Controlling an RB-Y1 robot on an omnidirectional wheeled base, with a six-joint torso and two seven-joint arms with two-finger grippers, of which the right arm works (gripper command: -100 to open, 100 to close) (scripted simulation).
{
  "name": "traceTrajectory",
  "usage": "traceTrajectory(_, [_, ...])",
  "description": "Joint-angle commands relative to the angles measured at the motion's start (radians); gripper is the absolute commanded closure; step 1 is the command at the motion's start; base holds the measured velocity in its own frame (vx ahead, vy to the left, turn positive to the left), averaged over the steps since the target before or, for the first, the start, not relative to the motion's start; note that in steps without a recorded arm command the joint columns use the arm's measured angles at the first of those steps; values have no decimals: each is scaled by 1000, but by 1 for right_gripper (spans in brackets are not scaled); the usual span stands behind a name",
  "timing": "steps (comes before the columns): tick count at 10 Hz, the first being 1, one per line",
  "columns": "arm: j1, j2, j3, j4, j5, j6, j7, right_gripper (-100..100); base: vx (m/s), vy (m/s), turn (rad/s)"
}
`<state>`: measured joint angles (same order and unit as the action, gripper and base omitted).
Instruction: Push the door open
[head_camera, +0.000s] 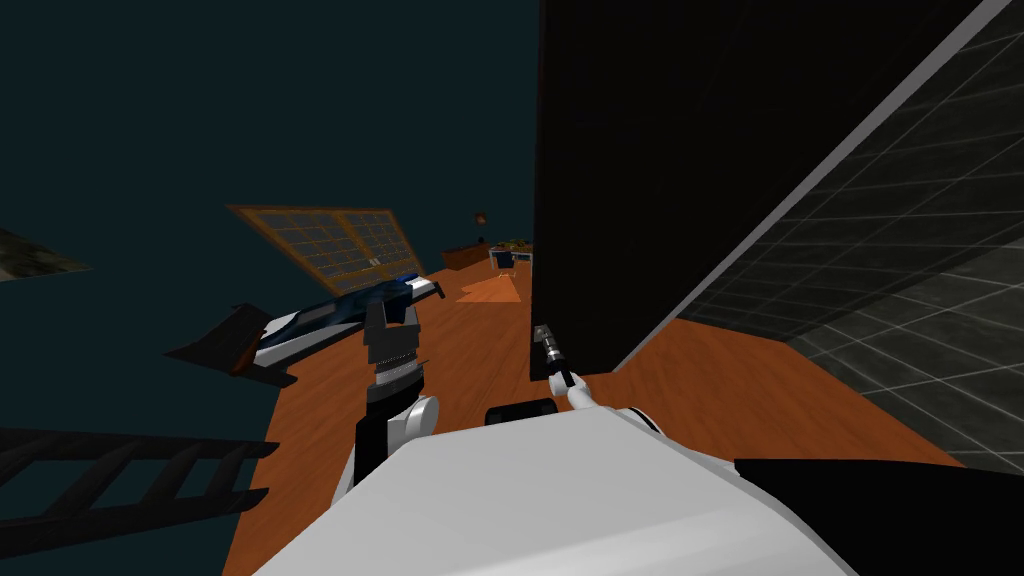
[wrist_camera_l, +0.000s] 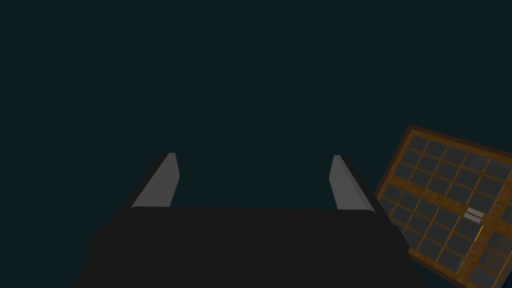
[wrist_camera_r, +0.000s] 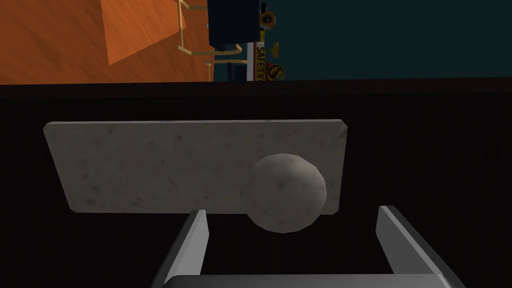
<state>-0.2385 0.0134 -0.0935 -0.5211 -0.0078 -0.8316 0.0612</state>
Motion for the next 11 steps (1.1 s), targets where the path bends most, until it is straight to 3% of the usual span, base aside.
traceTrajectory(1, [-2,-1,1,2,1,0,0,100,-16,-3,17])
traceTrajectory(6, [-2,-1,1,2,1,0,0,100,-11,-9,1])
traceTrajectory(7, [0,-30,1,0,-1,1,1,-100,-108,20,-52])
traceTrajectory(9, [1,-34,1,-2,-2,2,2,-100,-172,42,-40])
traceTrajectory(11, [2,-18,2,-4,-3,3,3,-100,-234,51,-49])
